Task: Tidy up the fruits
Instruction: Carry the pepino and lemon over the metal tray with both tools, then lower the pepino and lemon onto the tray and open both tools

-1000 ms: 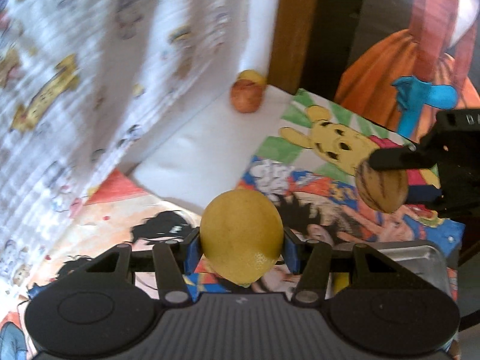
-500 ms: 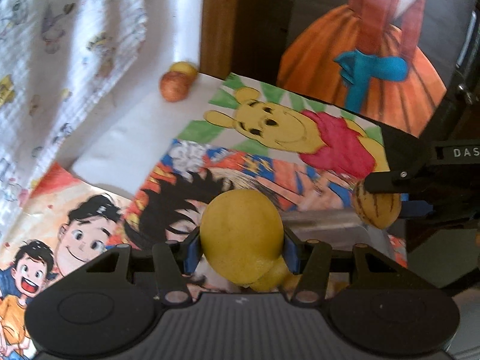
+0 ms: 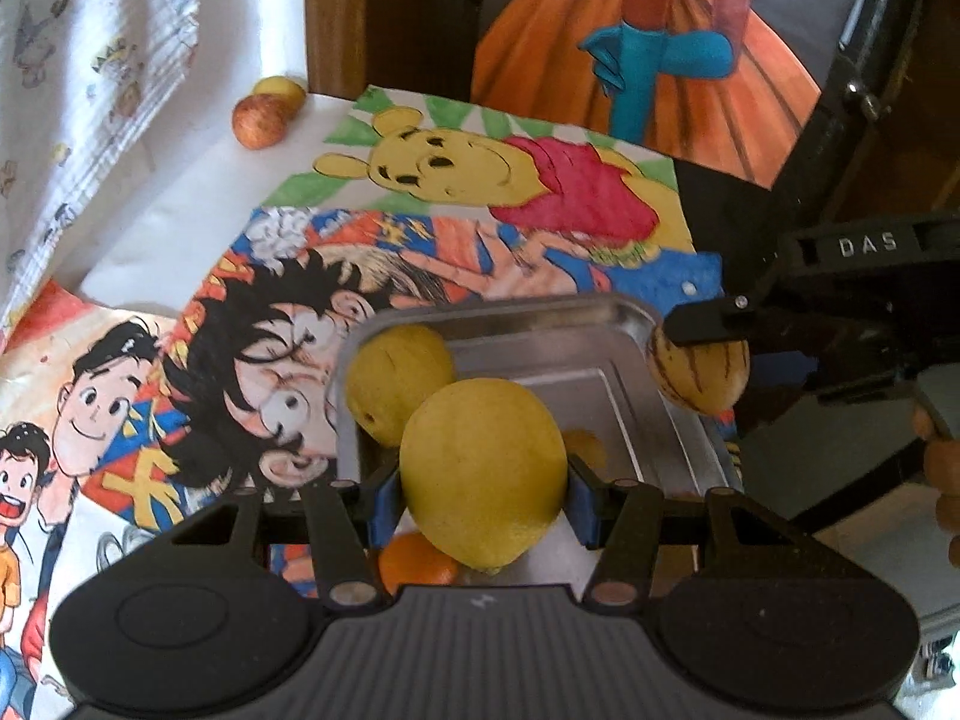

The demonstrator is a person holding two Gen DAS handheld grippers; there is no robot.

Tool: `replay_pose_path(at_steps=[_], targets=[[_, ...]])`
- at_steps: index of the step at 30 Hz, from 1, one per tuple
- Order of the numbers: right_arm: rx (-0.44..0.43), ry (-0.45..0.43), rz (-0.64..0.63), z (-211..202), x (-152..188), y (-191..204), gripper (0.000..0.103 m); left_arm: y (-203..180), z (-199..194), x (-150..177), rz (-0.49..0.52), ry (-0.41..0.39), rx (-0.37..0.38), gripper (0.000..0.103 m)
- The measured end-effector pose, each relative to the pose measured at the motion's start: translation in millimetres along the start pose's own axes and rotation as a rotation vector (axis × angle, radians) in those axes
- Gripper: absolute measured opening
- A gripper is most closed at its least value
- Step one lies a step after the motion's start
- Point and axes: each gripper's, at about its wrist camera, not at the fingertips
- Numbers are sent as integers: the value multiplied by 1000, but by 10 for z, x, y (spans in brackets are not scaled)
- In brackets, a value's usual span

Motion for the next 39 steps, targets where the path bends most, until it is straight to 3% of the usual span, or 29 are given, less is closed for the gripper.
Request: replay_pose_path(at_steps=[12,27,39], targets=[[-1,38,-4,6,106,-60,53,-190,49,131,47,68,4,58],[8,60,0,94,124,-78,53,-224,134,166,24,127,-23,58],[5,58,36,269,17,-27,53,-171,183,116,-80,149,1,58]])
Point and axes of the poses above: each gripper's, at about its wrist camera, not at the fingertips, and z roughly the way its jaws point, y to its left, x to its underside
